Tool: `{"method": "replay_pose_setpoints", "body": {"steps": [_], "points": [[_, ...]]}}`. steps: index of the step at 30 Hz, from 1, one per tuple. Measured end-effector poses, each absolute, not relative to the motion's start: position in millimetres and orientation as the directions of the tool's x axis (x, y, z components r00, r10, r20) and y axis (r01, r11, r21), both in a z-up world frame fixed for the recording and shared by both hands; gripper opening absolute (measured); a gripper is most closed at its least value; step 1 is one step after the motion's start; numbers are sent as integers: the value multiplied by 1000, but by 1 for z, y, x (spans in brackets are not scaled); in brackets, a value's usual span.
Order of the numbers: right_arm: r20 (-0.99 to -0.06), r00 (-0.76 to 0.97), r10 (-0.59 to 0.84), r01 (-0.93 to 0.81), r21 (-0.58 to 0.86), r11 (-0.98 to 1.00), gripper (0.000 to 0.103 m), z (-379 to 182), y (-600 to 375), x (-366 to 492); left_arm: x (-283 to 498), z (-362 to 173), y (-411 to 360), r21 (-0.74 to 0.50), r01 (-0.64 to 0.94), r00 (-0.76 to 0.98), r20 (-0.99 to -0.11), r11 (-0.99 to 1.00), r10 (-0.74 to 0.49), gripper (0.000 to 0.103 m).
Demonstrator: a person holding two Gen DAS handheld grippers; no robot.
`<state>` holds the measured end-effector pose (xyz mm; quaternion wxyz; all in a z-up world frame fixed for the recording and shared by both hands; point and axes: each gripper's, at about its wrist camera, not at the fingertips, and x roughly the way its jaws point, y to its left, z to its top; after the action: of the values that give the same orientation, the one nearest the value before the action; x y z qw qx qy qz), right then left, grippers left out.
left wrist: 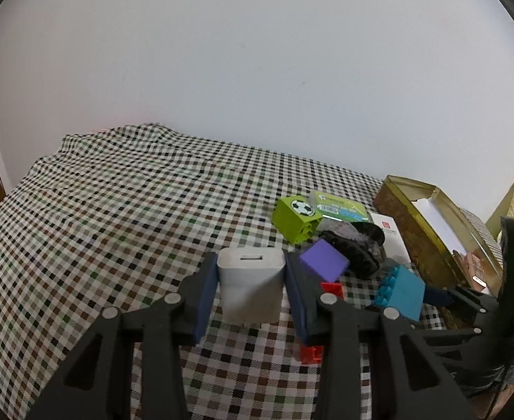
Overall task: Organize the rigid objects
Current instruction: 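Grasp the teal block with the right gripper while the left holds the charger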
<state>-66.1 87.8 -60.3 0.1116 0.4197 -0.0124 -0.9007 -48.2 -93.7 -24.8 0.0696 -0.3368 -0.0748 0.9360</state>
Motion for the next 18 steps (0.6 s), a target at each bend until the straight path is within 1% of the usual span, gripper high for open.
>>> {"method": "replay_pose_setpoints", "body": {"steps": [2, 7, 11, 18], "points": [[-741, -635, -221, 187, 130, -974, 76, -59, 90, -62, -49, -25, -94, -186, -84, -763, -619, -979, 183, 37], [-672, -696, -254, 215, 143, -966, 76, -44, 88, -45, -46, -24, -91, -183, -101, -779, -597, -978, 192, 37], [-597, -756, -269, 221, 153, -963, 76, -27, 91, -36, -43, -20, -86, -191, -125, -795, -568, -974, 214, 37], [-553, -809, -198, 142, 142, -980, 77, -15, 101, -37, -43, -16, -72, -197, -161, -804, -542, -967, 244, 37]]}}
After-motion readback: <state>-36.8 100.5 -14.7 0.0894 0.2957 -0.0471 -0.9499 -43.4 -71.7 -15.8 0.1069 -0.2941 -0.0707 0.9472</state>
